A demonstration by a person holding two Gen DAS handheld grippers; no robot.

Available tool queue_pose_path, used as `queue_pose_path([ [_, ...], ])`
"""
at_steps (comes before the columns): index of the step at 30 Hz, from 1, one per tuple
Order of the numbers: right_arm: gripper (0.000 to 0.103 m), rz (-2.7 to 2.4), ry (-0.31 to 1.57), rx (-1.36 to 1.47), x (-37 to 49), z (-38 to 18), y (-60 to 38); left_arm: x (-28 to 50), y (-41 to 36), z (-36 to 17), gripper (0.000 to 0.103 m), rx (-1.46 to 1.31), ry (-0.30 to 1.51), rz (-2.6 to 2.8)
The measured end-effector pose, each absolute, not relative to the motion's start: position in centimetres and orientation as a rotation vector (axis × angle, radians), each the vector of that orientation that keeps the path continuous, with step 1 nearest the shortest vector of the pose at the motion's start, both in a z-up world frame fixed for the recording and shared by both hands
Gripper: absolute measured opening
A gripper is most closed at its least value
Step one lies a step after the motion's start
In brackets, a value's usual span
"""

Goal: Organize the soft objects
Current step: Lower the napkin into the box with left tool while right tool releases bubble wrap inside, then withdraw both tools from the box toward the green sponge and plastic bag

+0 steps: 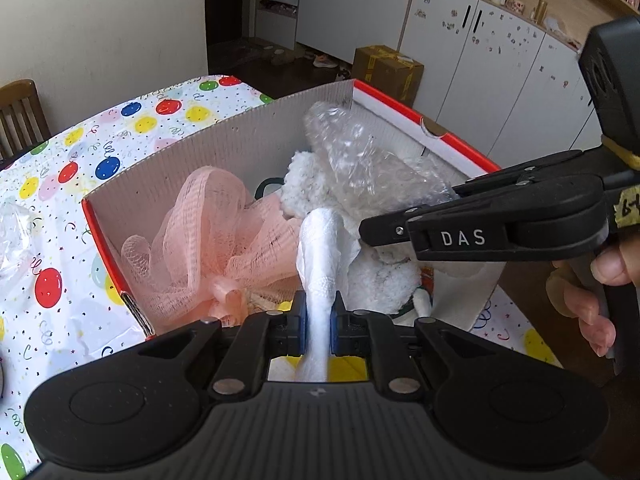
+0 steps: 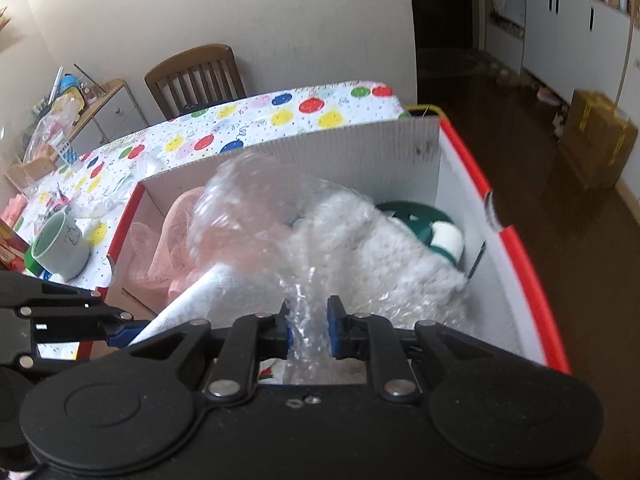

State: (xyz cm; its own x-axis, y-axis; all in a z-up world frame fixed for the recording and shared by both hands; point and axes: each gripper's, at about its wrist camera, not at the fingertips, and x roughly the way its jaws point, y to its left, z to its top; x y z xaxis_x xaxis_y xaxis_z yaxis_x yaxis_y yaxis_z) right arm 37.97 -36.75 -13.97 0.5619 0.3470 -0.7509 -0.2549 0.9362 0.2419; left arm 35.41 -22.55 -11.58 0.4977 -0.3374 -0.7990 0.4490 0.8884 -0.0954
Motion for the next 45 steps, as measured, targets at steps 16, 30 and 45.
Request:
queue_pose_path([
  [16, 0.021, 0.424, 0.916, 0.131, 37.4, -13.2, -37.2, 34.8, -21.9, -10.8, 0.051, 0.109, 0.93, -0.469],
  [30, 0.058, 0.432, 0.88, 0.141, 37.5, -12.3, -37.8, 32.5, -20.0, -7.8, 0.068, 0.106, 0.845, -0.429],
  [45, 0.095, 0.493, 0.794, 0.104, 35.4, -9.4, -36.2, 28.6, -13.2, -4.3, 0.072, -0.011, 0.757, -0.286],
])
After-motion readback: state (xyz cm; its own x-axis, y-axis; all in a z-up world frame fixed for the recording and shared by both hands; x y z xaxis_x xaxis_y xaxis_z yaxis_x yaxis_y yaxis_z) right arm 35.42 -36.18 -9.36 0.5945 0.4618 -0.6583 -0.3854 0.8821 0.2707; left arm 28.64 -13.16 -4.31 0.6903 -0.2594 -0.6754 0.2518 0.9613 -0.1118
